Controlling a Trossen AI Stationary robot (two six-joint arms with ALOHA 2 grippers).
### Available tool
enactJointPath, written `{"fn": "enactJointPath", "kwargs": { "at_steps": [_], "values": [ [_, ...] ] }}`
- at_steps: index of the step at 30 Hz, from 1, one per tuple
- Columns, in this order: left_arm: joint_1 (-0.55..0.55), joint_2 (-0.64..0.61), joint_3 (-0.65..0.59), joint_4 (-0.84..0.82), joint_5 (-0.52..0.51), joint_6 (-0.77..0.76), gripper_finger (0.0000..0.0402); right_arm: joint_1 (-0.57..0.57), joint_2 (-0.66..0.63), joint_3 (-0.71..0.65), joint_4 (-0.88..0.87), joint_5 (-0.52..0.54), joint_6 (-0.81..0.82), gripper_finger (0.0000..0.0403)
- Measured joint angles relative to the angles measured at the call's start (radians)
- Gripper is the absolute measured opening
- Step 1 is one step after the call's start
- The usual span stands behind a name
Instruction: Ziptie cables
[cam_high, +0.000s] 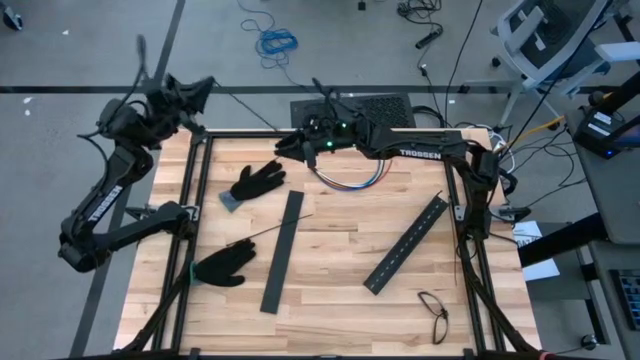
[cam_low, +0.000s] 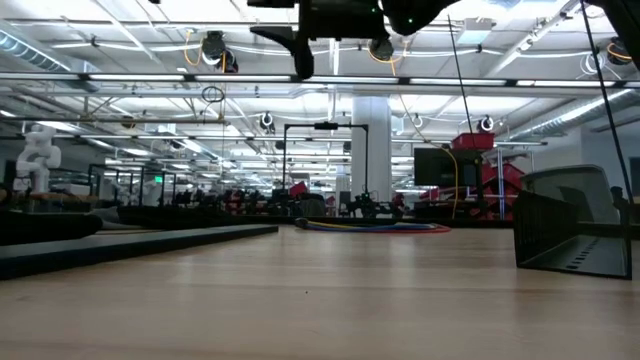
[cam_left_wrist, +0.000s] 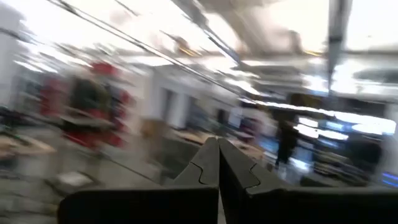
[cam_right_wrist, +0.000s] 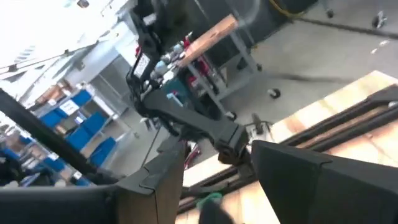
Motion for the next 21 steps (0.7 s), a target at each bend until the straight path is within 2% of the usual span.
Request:
{"fn": "enactJointPath", "kwargs": {
  "at_steps": [2,4,10,15,19,21],
  "values": [
    [-0.002,0.010,0.000,-0.006,0.105,-0.049,0.0000,0.005,-0.001,0.002,0.067,0.024,0.038,0.0185],
    [-0.006,0.023,0.000,-0.022,0.175,-0.051,0.0000,0.006,-0.004,0.006,0.085,0.000,0.033,0.0185],
    [-0.018,0.021,0.000,-0.136,0.176,-0.052,0.0000,0.014,-0.009,0.002,0.075,-0.067,0.026,0.0185],
    [-0.042,0.018,0.000,-0.239,0.251,-0.100,0.0000,0.000,-0.014,0.002,0.046,-0.079,-0.012,0.0185],
    [-0.095,0.031,0.000,-0.438,0.259,-0.038,0.0000,-0.027,-0.029,0.002,-0.006,-0.080,-0.049,0.0185],
    [-0.131,0.039,-0.005,-0.556,0.195,0.042,0.0000,-0.037,-0.032,0.002,-0.093,-0.073,-0.111,0.0185]
  ]
}}
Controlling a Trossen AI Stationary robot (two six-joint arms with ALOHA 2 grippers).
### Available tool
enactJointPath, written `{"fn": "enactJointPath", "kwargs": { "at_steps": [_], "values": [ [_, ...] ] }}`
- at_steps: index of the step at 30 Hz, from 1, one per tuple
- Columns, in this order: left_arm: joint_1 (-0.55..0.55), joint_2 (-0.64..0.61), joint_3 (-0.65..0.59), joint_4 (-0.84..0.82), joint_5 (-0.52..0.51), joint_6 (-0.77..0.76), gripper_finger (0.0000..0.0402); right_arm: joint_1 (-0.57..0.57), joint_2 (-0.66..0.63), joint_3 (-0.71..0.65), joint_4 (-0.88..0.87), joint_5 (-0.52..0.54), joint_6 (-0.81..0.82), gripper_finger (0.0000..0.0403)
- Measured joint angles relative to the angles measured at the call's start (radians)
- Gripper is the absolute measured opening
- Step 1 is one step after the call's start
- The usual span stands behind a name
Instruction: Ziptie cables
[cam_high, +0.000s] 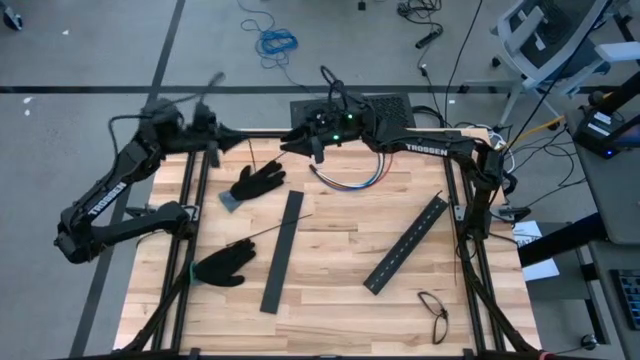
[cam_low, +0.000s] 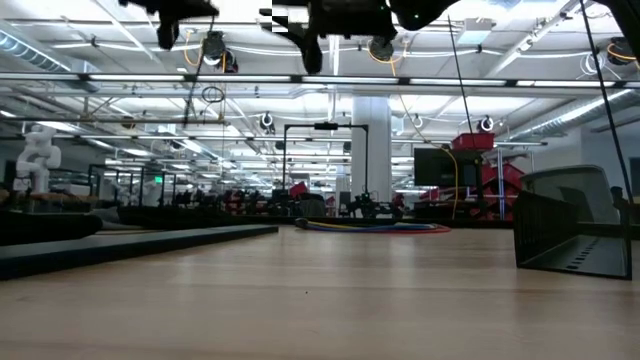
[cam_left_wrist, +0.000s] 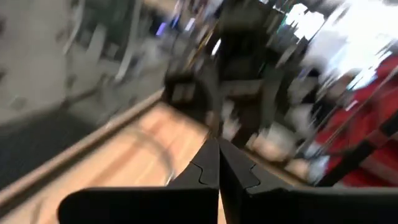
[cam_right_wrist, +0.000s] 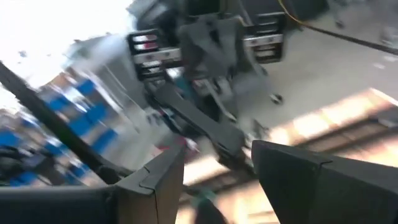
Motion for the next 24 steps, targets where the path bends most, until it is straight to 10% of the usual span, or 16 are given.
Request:
{"fn": "enactJointPath", "kwargs": {
  "at_steps": [8,24],
  "values": [
    [-0.123,0.036,-0.121,0.088,-0.317,0.200,0.0000,-0.005,-0.007,0.000,-0.539,0.201,-0.277,0.0185],
    [-0.206,0.345,-0.238,0.466,-0.328,0.250,0.0000,0.057,0.075,-0.025,-0.866,0.463,-0.426,0.0185]
  ]
}}
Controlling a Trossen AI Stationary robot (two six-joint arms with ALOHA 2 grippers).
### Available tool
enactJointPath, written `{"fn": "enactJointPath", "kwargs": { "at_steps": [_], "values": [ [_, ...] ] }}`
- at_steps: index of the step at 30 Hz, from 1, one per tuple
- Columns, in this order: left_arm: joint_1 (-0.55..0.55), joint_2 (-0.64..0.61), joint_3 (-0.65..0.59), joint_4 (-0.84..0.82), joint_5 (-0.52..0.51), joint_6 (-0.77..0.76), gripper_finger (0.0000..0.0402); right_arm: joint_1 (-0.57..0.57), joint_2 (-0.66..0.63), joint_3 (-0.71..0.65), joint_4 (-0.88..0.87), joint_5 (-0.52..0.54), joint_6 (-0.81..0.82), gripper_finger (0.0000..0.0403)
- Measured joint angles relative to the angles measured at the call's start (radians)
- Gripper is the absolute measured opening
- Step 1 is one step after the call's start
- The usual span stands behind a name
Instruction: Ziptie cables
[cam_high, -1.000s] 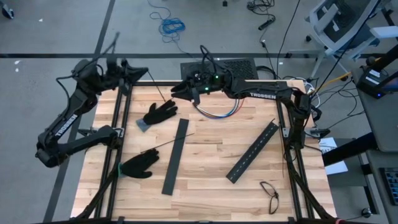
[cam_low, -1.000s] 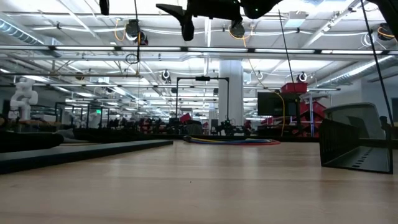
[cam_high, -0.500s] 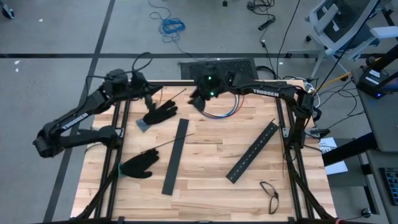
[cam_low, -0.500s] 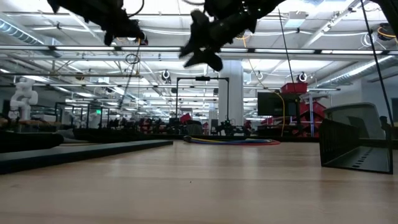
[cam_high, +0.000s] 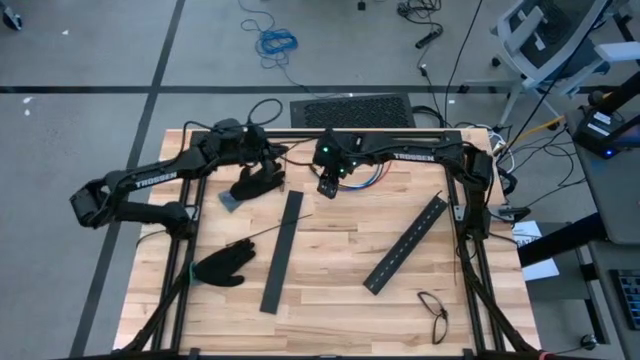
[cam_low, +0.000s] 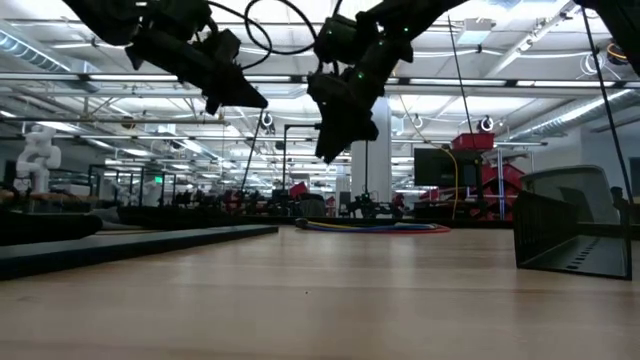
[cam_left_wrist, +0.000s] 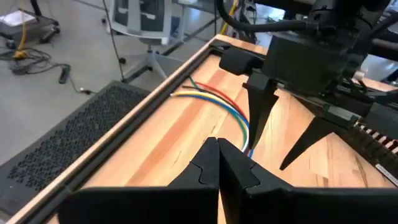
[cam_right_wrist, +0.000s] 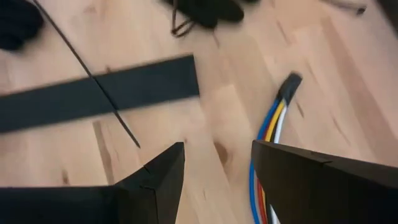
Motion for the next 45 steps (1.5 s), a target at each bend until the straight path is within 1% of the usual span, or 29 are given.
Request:
{"fn": "enactJointPath", "kwargs": {
  "at_steps": [2,7,11,15,19,21,26,30,33,35,38,40,43,45],
  "values": [
    [-0.003,0.015,0.000,0.042,0.001,0.000,0.0000,-0.002,0.000,-0.023,0.004,0.001,0.000,0.0185],
    [-0.003,0.016,0.000,0.069,-0.001,0.003,0.0000,-0.017,-0.005,-0.057,0.016,0.000,-0.031,0.0185],
    [-0.002,0.016,0.000,0.125,-0.010,0.026,0.0000,-0.022,-0.006,-0.109,0.125,-0.001,-0.052,0.0185],
    [-0.002,0.016,0.001,0.196,-0.017,0.025,0.0000,-0.029,-0.003,-0.161,0.240,-0.007,-0.033,0.0185],
    [-0.003,0.016,0.001,0.251,0.046,0.018,0.0000,-0.030,0.001,-0.200,0.314,0.007,-0.010,0.0185],
    [-0.003,0.015,0.002,0.256,0.069,0.007,0.0000,-0.029,0.000,-0.219,0.350,0.037,-0.012,0.0185],
    [-0.003,0.015,0.002,0.251,0.080,-0.006,0.0000,-0.035,0.000,-0.285,0.439,0.054,0.020,0.0185],
    [-0.003,0.015,0.002,0.254,0.081,-0.006,0.0000,-0.037,0.000,-0.342,0.476,0.125,0.051,0.0185],
    [-0.003,0.015,0.002,0.264,0.112,-0.008,0.0000,-0.053,0.002,-0.387,0.552,0.122,0.139,0.0185],
    [-0.004,0.013,0.002,0.273,0.143,-0.009,0.0000,-0.063,0.009,-0.407,0.568,0.124,0.210,0.0185],
    [-0.010,0.001,0.002,0.293,0.153,-0.010,0.0000,-0.061,0.018,-0.415,0.628,0.159,0.232,0.0185],
    [-0.014,0.001,0.002,0.320,0.170,-0.043,0.0000,-0.059,0.036,-0.412,0.659,0.182,0.234,0.0185],
    [-0.015,0.001,0.002,0.397,0.236,-0.106,0.0000,-0.060,0.086,-0.404,0.656,0.182,0.271,0.0185],
    [-0.016,0.001,0.002,0.426,0.248,-0.138,0.0000,-0.060,0.099,-0.387,0.661,0.177,0.281,0.0185]
  ]
}}
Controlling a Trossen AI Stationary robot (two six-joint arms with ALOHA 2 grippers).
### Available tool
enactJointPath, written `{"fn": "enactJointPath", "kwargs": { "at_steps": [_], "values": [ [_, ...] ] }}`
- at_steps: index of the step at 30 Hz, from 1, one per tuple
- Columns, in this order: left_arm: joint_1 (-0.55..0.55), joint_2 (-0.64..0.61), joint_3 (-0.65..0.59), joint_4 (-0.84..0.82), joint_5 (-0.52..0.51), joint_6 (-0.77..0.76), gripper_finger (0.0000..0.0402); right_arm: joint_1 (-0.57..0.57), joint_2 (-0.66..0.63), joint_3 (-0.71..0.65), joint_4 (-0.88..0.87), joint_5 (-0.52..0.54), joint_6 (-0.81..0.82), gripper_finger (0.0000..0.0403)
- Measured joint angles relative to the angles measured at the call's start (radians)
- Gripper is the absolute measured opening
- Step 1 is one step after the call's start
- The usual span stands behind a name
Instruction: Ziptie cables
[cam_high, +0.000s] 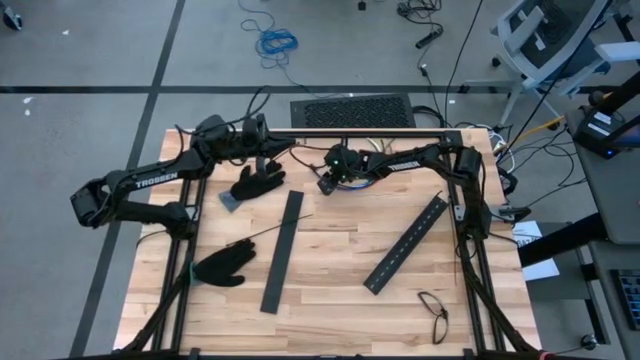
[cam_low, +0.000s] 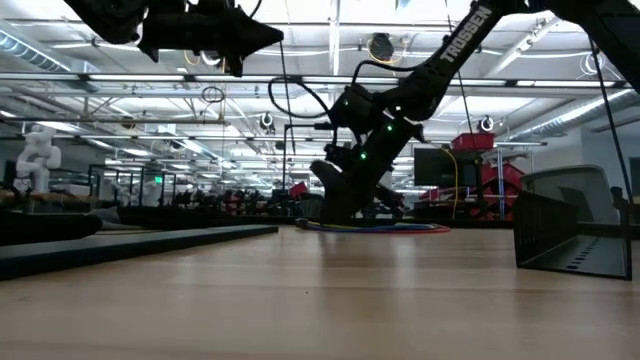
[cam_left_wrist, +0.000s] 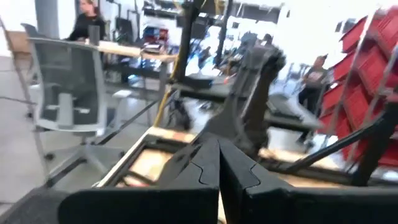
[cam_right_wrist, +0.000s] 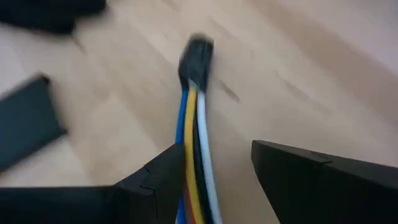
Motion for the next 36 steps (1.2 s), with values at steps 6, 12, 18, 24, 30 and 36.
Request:
{"fn": "enactJointPath", "kwargs": {
  "at_steps": [6,12,18,24,30,36],
  "values": [
    [0.000,0.001,0.000,-0.001,0.058,-0.086,0.0000,0.016,0.035,0.014,0.021,0.004,0.015,0.0185],
    [0.000,-0.007,0.000,-0.008,0.149,-0.159,0.0000,0.032,0.044,0.017,0.022,0.025,0.041,0.0185],
    [0.000,-0.054,0.000,-0.007,0.222,-0.226,0.0000,0.030,0.055,0.019,-0.009,0.024,0.061,0.0114],
    [0.002,-0.152,0.000,-0.019,0.247,-0.284,0.0000,0.056,0.072,0.018,0.016,-0.029,0.134,0.0018],
    [0.014,-0.280,0.000,-0.196,0.284,-0.287,0.0000,0.069,-0.008,0.010,-0.059,-0.175,0.119,0.0006],
    [0.047,-0.387,0.000,-0.617,0.097,-0.089,0.0000,0.088,-0.112,0.011,-0.204,-0.185,0.051,0.0003]
  ]
}}
